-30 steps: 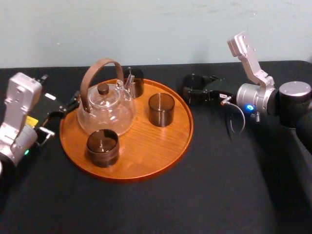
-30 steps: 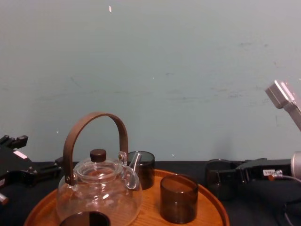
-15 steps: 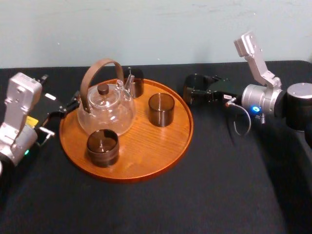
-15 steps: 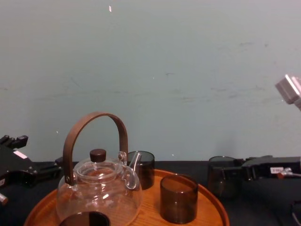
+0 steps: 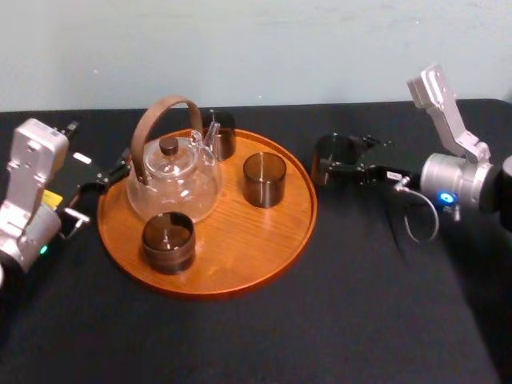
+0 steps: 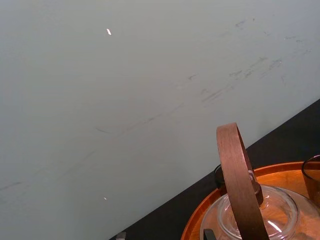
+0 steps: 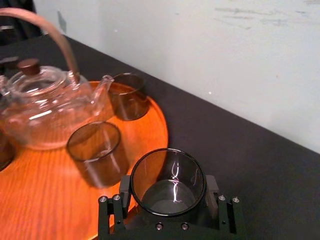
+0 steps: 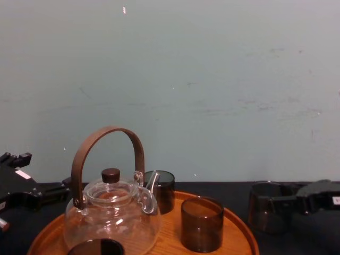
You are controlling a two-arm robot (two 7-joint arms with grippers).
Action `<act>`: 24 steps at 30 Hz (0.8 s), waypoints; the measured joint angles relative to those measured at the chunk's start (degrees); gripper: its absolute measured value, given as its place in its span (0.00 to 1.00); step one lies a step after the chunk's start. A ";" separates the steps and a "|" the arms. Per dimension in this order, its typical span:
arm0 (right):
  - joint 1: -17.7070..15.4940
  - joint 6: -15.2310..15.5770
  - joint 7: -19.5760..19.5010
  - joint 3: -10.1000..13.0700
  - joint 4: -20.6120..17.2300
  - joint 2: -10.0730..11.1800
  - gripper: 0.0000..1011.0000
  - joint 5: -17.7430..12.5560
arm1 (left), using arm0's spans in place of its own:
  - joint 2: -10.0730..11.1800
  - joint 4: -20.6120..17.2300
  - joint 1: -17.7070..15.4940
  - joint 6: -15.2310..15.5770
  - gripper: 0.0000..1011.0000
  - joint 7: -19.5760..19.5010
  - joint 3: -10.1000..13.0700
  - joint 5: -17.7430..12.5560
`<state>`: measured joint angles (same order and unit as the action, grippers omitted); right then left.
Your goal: Pick up the glass from the table and place it on the tray.
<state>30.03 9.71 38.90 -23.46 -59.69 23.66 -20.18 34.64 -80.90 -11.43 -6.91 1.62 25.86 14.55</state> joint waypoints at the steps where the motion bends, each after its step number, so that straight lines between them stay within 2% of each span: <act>1: -0.51 0.15 0.02 -0.01 -0.72 0.40 0.89 -0.15 | 0.00 0.00 0.00 0.00 0.99 0.00 0.00 0.00; 7: -3.76 1.24 0.47 -0.58 -6.27 3.15 0.89 -1.24 | 0.00 0.00 0.00 0.00 0.99 0.00 0.00 0.00; 12: -5.49 1.96 0.87 -1.68 -9.50 4.68 0.89 -1.75 | 0.00 0.00 0.00 0.00 0.99 0.00 0.00 0.00; 19: -6.24 2.45 1.25 -3.29 -11.79 5.41 0.89 -2.11 | 0.00 0.00 0.00 0.00 0.99 0.00 0.00 0.00; 24: -5.77 2.75 1.67 -5.46 -12.89 5.22 0.89 -2.14 | 0.00 0.00 0.00 0.00 0.99 0.00 0.00 0.00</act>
<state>24.26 12.46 40.57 -28.92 -72.59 28.88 -22.32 34.64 -80.90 -11.43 -6.91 1.62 25.86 14.55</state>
